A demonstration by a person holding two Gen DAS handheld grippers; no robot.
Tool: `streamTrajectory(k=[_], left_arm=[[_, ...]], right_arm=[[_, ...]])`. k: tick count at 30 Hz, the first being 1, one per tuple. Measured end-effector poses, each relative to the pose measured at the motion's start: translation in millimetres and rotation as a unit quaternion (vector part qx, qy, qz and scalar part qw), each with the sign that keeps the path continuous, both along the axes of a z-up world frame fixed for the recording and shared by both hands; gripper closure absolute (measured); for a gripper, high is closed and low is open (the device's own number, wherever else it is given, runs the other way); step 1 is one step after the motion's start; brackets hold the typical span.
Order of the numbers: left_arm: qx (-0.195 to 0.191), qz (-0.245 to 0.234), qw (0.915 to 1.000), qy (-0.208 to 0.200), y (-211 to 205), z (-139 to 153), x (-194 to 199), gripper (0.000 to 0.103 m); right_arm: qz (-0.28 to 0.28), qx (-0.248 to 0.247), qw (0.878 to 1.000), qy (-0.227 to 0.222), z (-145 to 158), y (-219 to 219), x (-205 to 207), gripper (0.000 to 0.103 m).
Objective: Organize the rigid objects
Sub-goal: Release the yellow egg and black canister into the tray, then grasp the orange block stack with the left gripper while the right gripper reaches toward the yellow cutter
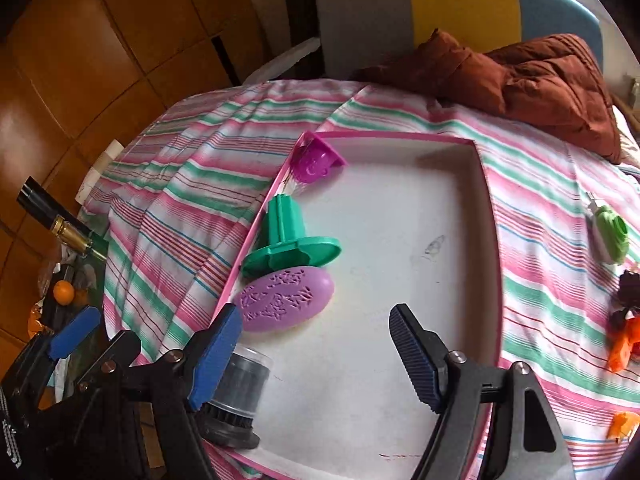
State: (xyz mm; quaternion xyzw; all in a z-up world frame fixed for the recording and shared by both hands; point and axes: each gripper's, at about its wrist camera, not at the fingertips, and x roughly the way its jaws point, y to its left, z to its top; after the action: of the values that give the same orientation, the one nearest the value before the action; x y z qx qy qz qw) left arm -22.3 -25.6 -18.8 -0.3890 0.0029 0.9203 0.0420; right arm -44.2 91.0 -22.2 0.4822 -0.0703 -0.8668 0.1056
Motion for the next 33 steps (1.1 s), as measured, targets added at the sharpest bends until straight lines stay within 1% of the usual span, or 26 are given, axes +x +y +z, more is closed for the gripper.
streamTrajectory(k=[4, 7, 10, 13, 25, 28, 33], left_arm=[[-0.006, -0.01, 0.9999, 0.001, 8, 1, 3, 0.043], [-0.013, -0.018, 0.9997, 0.007, 14, 4, 5, 0.043], [-0.026, -0.027, 0.9991, 0.017, 21, 7, 8, 0.043], [-0.031, -0.036, 0.9986, 0.021, 27, 9, 10, 0.043], [-0.052, -0.072, 0.9958, 0.024, 53, 10, 13, 0.043], [-0.055, -0.082, 0.9948, 0.026, 60, 11, 14, 0.043], [-0.055, -0.096, 0.9935, 0.024, 71, 11, 13, 0.043]], right_arm=[[-0.012, 0.016, 1.0, 0.021, 6, 12, 11, 0.025], [-0.025, 0.019, 0.999, 0.031, 10, 24, 18, 0.025], [-0.037, 0.023, 0.998, 0.038, 15, 39, 25, 0.025], [-0.05, 0.027, 0.997, 0.044, 18, 54, 31, 0.025], [-0.128, 0.04, 0.99, 0.04, 20, 135, 54, 0.025], [-0.153, 0.042, 0.987, 0.034, 21, 161, 60, 0.025], [-0.206, 0.05, 0.977, 0.023, 24, 209, 74, 0.025]])
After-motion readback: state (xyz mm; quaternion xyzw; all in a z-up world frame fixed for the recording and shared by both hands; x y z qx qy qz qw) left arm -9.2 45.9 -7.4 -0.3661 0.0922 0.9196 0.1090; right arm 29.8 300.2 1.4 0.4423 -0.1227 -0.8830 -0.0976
